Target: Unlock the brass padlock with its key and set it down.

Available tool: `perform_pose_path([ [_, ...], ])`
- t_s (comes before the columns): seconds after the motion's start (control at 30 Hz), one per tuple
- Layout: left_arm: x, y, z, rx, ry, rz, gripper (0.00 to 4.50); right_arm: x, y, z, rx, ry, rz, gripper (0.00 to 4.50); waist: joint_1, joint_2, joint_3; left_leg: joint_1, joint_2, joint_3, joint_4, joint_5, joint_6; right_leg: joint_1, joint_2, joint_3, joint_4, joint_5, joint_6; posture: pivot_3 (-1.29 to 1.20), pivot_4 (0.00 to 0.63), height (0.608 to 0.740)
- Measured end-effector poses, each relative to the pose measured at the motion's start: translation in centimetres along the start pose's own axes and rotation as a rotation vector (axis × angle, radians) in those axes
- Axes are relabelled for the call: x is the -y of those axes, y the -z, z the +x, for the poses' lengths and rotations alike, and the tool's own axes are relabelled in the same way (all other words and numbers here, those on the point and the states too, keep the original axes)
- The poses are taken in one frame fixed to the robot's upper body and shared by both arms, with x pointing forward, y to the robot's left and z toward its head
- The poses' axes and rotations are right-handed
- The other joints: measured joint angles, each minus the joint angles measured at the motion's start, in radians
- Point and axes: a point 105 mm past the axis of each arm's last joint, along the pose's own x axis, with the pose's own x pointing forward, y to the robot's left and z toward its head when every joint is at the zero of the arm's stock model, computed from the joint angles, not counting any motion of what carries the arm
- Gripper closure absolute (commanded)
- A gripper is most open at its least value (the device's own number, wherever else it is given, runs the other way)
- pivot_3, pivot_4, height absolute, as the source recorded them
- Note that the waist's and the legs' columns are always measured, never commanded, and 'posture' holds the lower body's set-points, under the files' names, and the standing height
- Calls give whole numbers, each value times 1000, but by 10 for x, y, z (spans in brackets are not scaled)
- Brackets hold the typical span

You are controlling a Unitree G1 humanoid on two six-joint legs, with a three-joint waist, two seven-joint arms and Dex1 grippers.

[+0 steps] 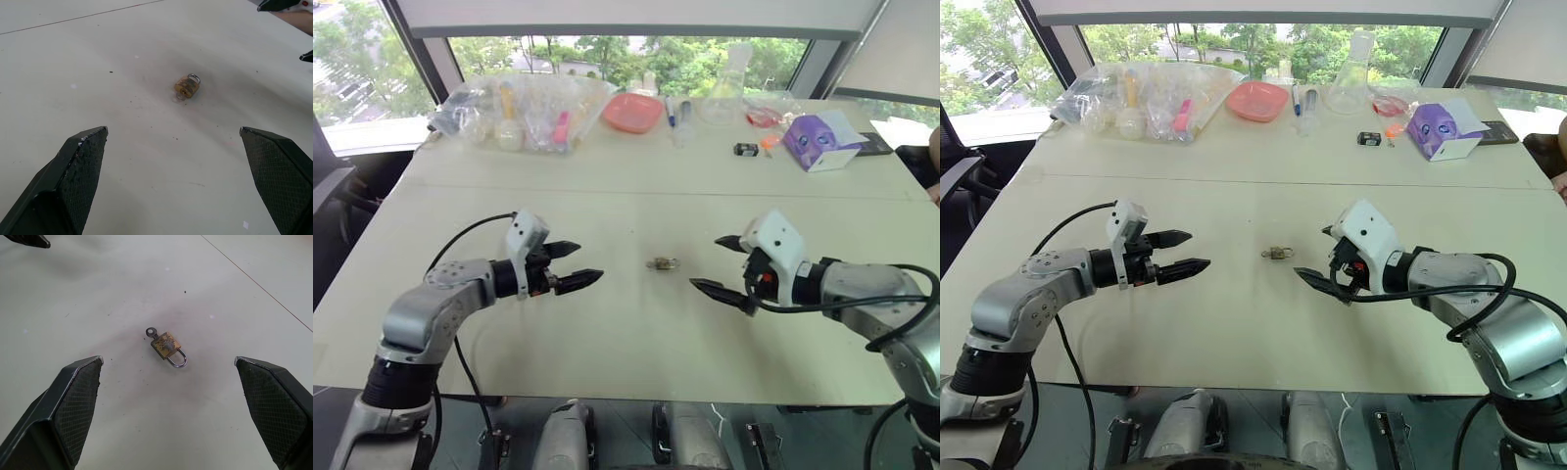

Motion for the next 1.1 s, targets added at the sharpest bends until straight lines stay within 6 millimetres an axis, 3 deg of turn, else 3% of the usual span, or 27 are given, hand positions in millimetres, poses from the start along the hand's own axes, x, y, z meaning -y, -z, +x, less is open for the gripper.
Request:
perform_pose_path([
  [0.33,13,-1,-1,-5,48,-21,26,0,5,4,-15,-8,8,0,0,0,0,0,0,0,0,0,0,0,0,0,0,0,0,0,150,733],
  [0.9,7,2,-2,-21,25,10,26,8,3,5,-10,16,0,0,0,0,0,0,0,0,0,0,0,0,0,0,0,0,0,0,150,733],
  [1.0,1,-2,-7,-74,24,87,26,12,-1,12,-7,3,-25,0,-3,0,0,0,0,0,0,0,0,0,1,0,0,0,0,0,150,733],
  [1.1,-3,-13,-12,-112,63,179,26,20,-6,32,-14,-34,-48,0,-5,0,0,0,0,1,-1,0,0,-1,1,0,1,0,0,0,150,733],
])
